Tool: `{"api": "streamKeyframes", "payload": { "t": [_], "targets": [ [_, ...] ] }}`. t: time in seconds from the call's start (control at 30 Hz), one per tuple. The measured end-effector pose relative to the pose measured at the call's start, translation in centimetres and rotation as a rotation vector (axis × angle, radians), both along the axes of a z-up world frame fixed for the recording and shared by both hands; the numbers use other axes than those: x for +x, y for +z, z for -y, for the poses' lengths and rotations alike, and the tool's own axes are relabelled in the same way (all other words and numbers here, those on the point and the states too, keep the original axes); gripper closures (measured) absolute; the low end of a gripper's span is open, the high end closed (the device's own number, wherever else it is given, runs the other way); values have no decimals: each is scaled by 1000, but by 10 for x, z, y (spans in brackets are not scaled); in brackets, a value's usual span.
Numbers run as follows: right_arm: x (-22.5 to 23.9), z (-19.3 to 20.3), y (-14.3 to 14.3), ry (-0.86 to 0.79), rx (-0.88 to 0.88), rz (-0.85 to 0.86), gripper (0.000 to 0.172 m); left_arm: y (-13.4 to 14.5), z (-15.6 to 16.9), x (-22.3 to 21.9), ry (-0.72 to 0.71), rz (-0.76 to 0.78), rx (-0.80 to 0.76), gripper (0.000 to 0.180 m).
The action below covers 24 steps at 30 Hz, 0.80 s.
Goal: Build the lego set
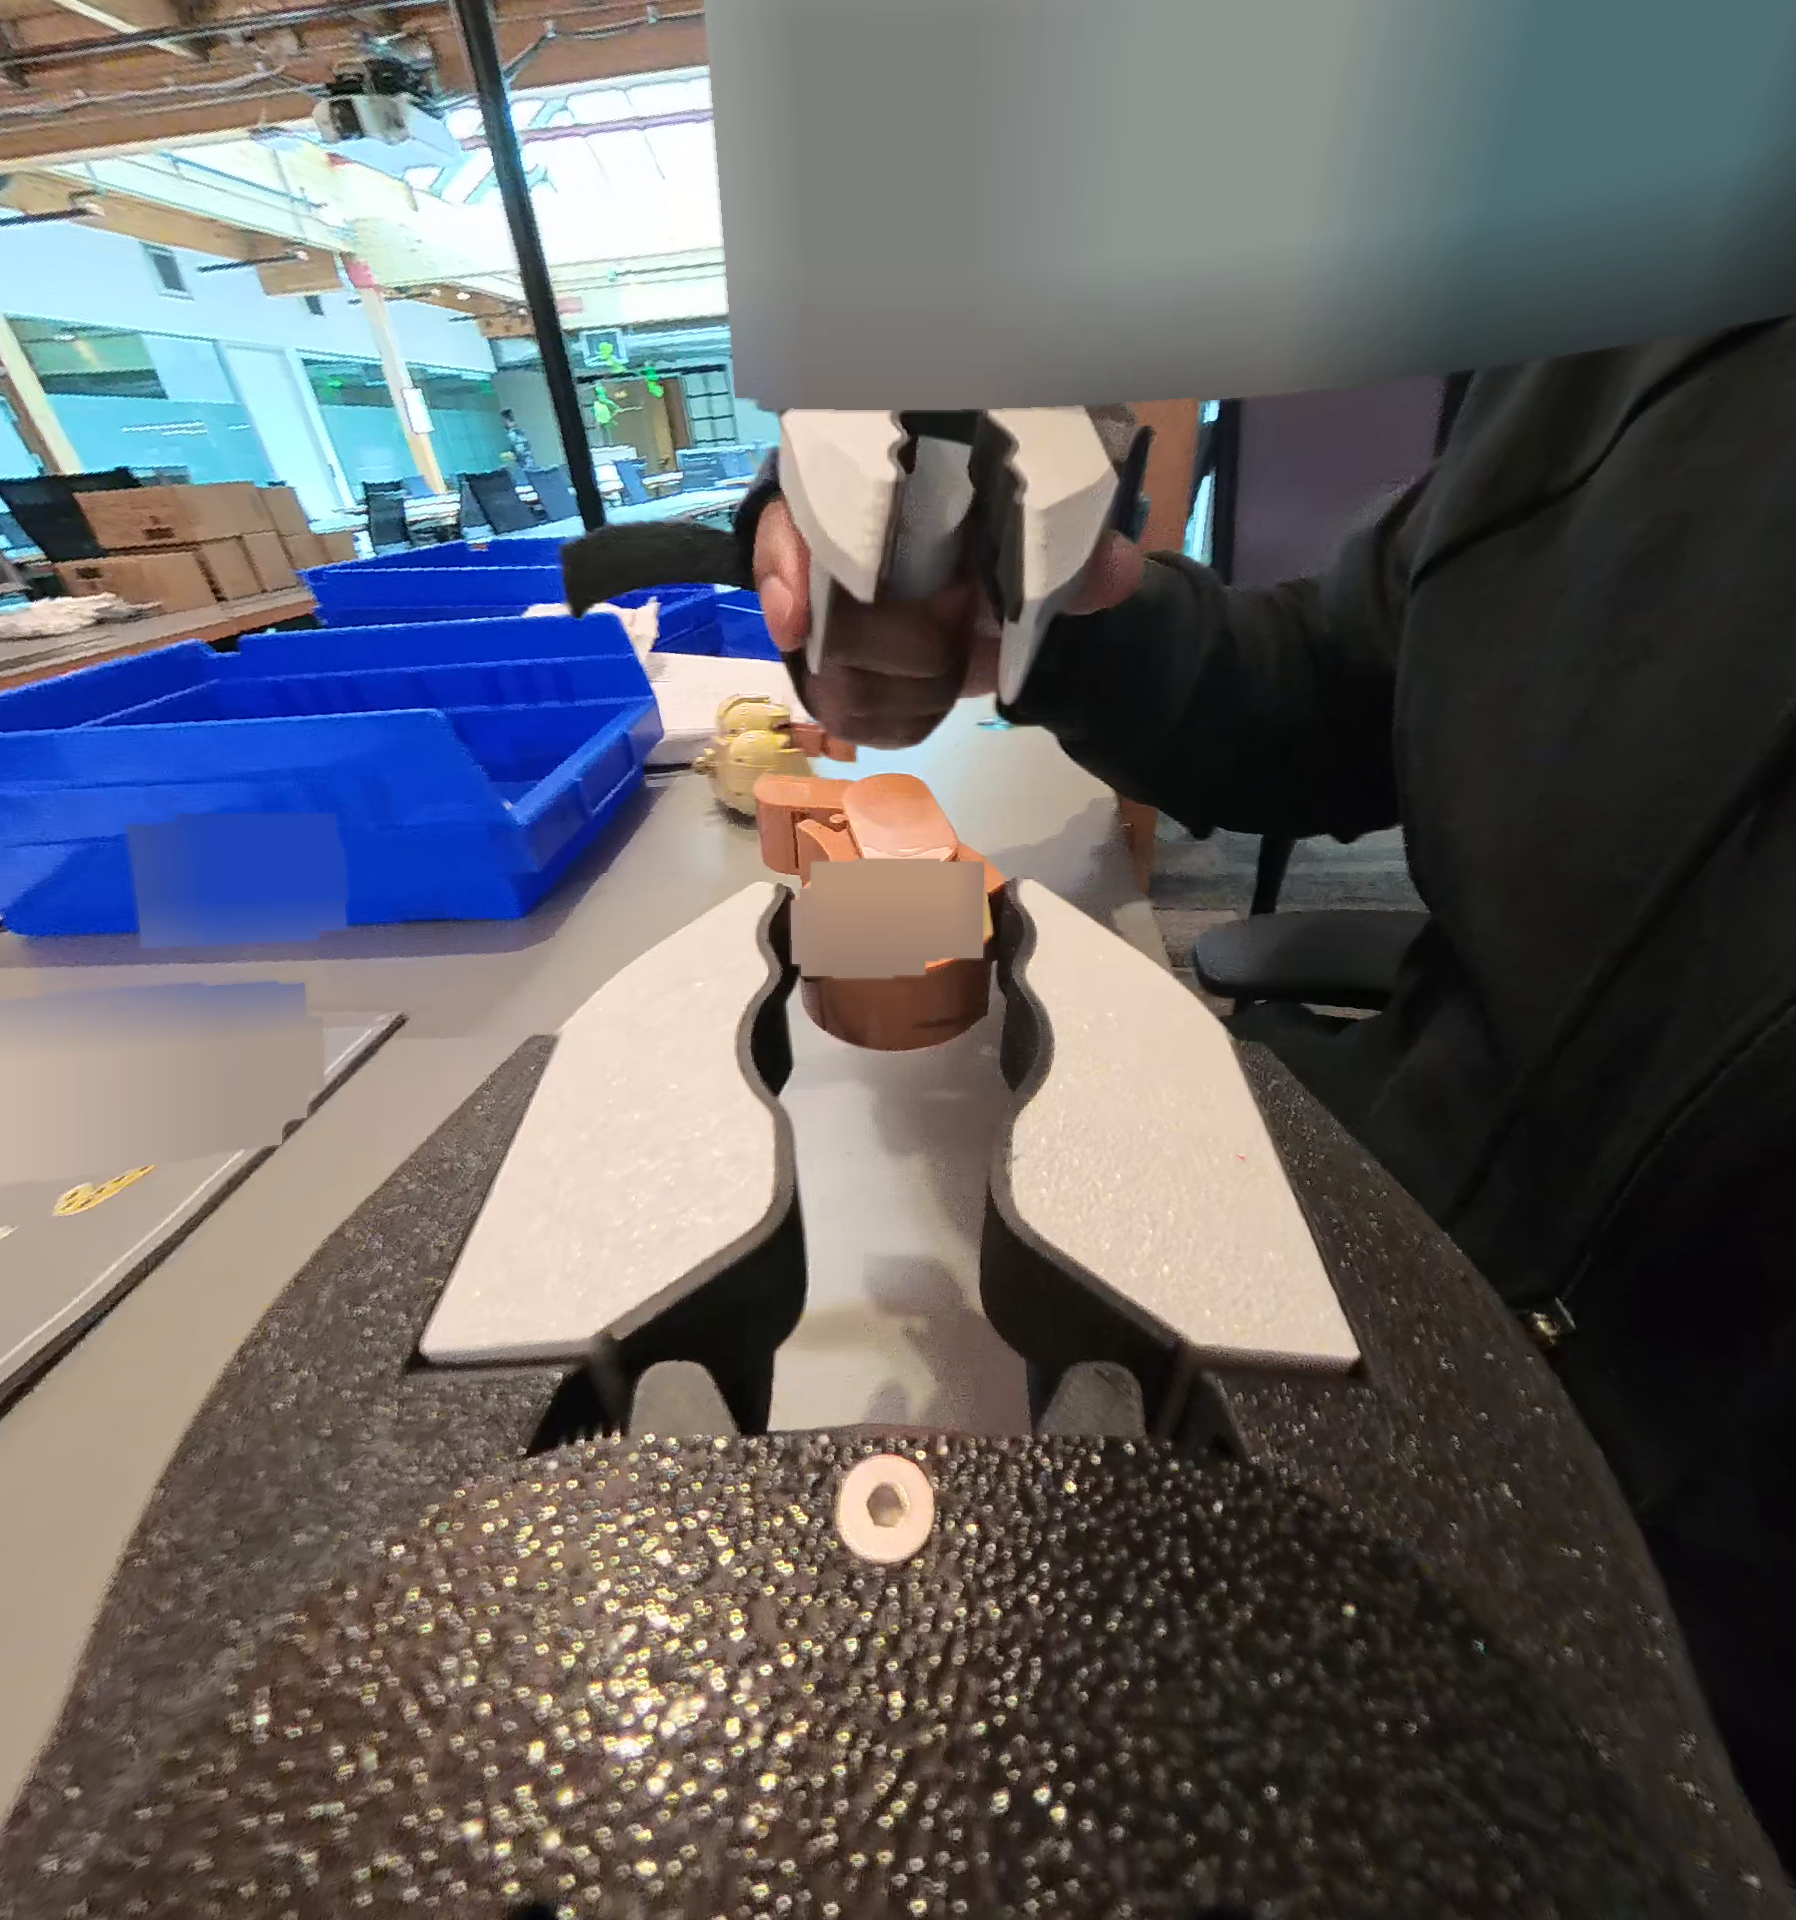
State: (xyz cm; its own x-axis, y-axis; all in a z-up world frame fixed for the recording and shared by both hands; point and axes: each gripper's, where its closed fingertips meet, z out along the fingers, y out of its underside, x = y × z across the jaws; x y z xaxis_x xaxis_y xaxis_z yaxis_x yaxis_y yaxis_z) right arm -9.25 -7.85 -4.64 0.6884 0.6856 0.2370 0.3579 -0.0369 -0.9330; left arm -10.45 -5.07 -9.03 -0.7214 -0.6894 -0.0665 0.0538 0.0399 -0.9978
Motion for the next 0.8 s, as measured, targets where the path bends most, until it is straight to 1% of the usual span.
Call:
{"api": "streamKeyframes", "payload": {
  "t": [0.17,0.3,0.43,0.5,0.67,0.73,0.8],
  "targets": [
    [28,-8,2,-56,113,-103,148,0,-20,9,88,-9,18,144],
    [46,-23,-2,-85,158,-126,146,6,-36,16,142,8,19,144],
    [63,-40,-5,-120,183,-152,145,3,-54,29,178,-18,41,144],
    [72,-48,-7,-140,195,-177,144,-1,-62,40,178,-39,50,144],
    [93,-62,-14,-190,201,-232,144,-12,-71,70,118,-56,114,144],
    [100,-63,-16,-207,207,-239,144,-17,-75,82,91,-61,115,144],
    [103,-63,-19,-216,209,-234,145,-14,-77,91,59,-36,113,144]
  ]
}}
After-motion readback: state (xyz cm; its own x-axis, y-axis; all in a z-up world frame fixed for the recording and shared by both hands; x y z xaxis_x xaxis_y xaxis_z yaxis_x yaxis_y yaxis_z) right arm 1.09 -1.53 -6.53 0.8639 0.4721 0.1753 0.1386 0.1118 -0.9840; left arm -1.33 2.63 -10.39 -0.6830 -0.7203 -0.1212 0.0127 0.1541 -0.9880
